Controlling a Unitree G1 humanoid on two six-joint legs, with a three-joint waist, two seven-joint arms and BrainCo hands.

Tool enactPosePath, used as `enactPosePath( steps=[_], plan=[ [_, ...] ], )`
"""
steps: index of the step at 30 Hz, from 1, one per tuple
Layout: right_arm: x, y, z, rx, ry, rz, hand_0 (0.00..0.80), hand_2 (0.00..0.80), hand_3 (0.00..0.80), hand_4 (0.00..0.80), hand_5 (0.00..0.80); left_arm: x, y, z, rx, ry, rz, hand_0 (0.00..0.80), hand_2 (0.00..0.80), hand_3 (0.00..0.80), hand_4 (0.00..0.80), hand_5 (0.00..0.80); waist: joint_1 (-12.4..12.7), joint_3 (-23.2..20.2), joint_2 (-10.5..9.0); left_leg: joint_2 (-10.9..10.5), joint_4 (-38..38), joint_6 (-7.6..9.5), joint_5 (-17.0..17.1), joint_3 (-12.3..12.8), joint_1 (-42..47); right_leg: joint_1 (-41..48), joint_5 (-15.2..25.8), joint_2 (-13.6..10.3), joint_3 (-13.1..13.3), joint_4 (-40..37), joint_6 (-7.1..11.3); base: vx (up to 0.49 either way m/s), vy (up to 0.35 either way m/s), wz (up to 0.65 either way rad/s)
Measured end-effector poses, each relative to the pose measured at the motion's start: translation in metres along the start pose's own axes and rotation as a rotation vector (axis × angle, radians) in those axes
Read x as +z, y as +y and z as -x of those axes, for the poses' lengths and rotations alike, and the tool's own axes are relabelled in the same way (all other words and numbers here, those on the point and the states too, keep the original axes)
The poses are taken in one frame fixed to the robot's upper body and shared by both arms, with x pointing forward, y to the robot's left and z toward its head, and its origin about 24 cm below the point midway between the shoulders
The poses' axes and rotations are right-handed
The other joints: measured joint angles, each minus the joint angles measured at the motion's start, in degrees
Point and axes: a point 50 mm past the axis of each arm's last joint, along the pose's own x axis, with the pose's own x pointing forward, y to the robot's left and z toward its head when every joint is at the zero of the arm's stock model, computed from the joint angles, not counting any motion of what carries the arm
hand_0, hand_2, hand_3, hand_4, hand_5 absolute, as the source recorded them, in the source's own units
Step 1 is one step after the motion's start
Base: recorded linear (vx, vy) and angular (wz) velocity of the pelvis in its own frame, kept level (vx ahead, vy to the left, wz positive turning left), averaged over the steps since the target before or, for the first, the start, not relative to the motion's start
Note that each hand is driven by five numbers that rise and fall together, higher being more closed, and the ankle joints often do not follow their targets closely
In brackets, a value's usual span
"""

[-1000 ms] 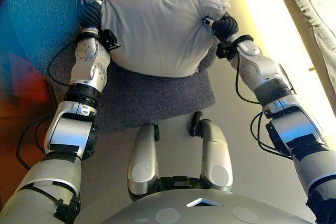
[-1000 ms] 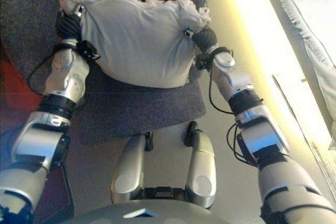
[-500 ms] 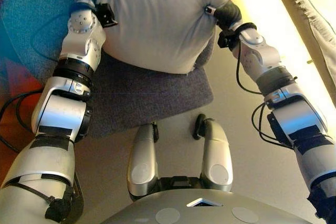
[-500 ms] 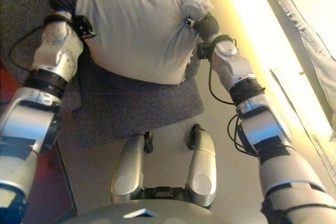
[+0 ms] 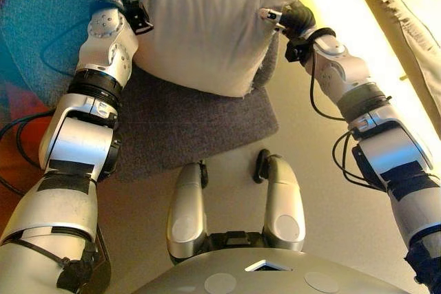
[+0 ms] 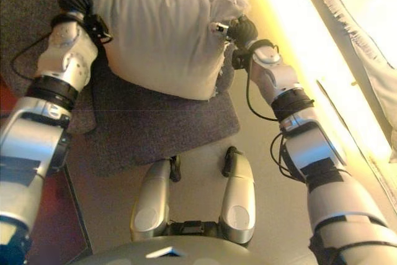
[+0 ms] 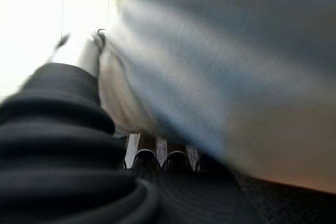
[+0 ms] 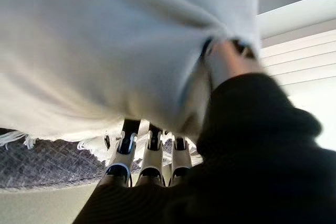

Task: Pick up the cushion and take it to the sofa

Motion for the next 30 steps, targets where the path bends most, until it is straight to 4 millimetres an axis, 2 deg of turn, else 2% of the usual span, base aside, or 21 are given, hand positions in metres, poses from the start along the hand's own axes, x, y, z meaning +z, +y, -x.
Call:
enactPosePath(
  steps=[5,10,13,17,21,25,30],
  plan=[
    [0.001,0.001,0.000,0.010,-0.005,-0.011,0.000,0.000,0.000,0.000,0.000,0.004,0.006,-0.001,0.014,-0.003,0.002,0.000,0.000,0.000,0.000,0.000,0.13,-0.02,0.03,0.03,-2.13,0.62,0.58,1.08,1.42,1.11,0.91,-0.04,-0.04,-2.01,0.20,0.049,0.003,-0.05],
    [-0.005,0.000,0.004,0.019,-0.003,-0.045,0.000,0.000,0.000,0.000,0.000,0.000,0.012,-0.001,0.038,0.010,-0.005,0.000,0.000,0.000,0.000,0.000,0.16,-0.07,0.13,-0.34,-7.38,0.24,1.92,1.37,5.88,5.57,2.30,0.35,-0.81,-6.80,0.85,0.077,-0.026,0.01],
    [-0.010,-0.001,0.009,0.026,-0.009,-0.059,0.000,0.000,0.000,0.000,0.000,-0.005,0.032,0.001,0.102,0.015,-0.017,0.000,0.000,0.000,0.000,0.000,0.15,-0.11,0.20,-0.55,-10.94,0.06,2.91,1.37,8.67,8.29,2.66,0.65,-1.49,-9.63,1.17,0.119,-0.041,0.04],
    [-0.008,-0.014,0.019,-0.008,-0.090,-0.136,0.000,0.000,0.000,0.000,0.000,-0.007,0.057,0.009,0.218,-0.042,-0.020,0.000,0.000,0.000,0.000,0.000,0.38,-0.17,0.31,-0.86,-17.28,-0.17,4.87,1.07,13.88,13.52,3.35,1.05,-3.47,-14.37,1.50,0.142,-0.025,0.12],
    [-0.006,-0.026,0.030,-0.042,-0.146,-0.172,0.000,0.000,0.000,0.000,0.000,-0.005,0.078,0.019,0.304,-0.122,-0.074,0.000,0.000,0.000,0.000,0.000,0.49,-1.60,1.20,-0.83,-22.84,-0.22,5.89,0.99,19.56,19.80,4.47,2.38,-4.03,-20.51,2.48,0.244,-0.020,0.05],
    [-0.034,-0.042,0.044,-0.095,-0.086,-0.183,0.000,0.000,0.000,0.000,0.000,-0.034,0.101,0.038,0.347,-0.075,-0.141,0.000,0.000,0.000,0.000,0.000,0.70,-7.38,2.35,-0.73,-28.11,-0.24,6.21,1.03,24.96,26.67,5.90,3.95,-4.22,-28.29,3.72,0.197,0.005,0.05],
    [-0.061,-0.045,0.059,-0.104,-0.041,-0.201,0.000,0.000,0.000,0.000,0.000,-0.070,0.118,0.062,0.274,0.020,-0.161,0.000,0.000,0.000,0.000,0.000,0.87,-12.41,2.49,-0.83,-32.11,-0.26,6.24,1.05,29.80,34.17,7.74,5.23,-4.39,-36.65,4.77,0.137,0.022,0.11]
  ],
)
